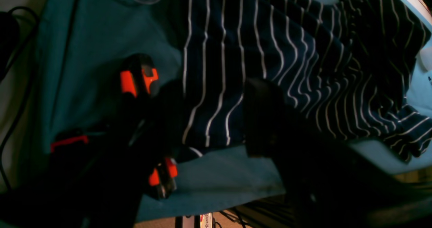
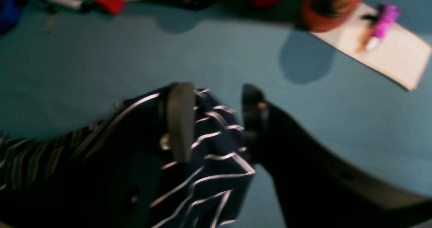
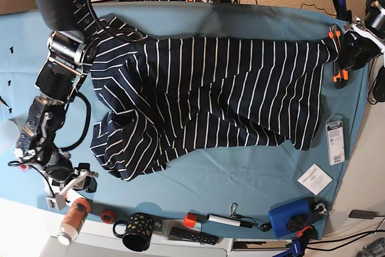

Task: Layout the t-shirt on the table in an organized manner, then fold the t-shirt properly
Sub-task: 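Grasp the shirt edge with the right gripper and pull it outward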

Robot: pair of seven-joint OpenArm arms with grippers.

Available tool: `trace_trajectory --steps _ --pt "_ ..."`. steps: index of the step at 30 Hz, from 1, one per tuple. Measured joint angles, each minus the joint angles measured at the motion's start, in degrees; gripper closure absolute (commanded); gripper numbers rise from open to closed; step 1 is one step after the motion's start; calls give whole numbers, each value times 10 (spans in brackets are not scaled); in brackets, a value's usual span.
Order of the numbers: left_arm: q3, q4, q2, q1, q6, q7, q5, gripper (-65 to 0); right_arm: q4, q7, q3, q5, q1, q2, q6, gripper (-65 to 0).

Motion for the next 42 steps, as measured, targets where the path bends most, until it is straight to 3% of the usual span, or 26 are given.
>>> trace_trajectory --steps 4,7,9,12,17,20,25,37,38,42 --pt "0 0 0 0 0 0 0 -292 11 -100 1 125 1 28 -3 -250" --pt "0 0 0 0 0 0 0 -292 14 -74 2 227 -19 60 41 -250" --pt "0 0 0 0 0 0 0 -292 15 -32 21 203 -44 73 38 -250" --pt "0 0 0 0 0 0 0 -292 13 -11 69 136 -97 71 25 -250" --pt "0 0 0 0 0 0 -30 -292 10 -4 85 135 -148 52 26 -250" --pt "0 0 0 0 0 0 -30 -292 10 21 85 114 -149 43 8 -250" --pt "0 0 0 0 0 1 -30 -292 -42 50 86 70 -153 5 -7 -249" --pt "0 0 0 0 0 0 -30 -292 -76 68 87 76 -147 -64 -4 -246" --pt "0 0 0 0 0 0 -30 -292 -76 68 87 75 -147 -69 -4 -220" --pt "0 0 0 0 0 0 -30 -292 -76 70 87 63 -147 -73 -4 0"
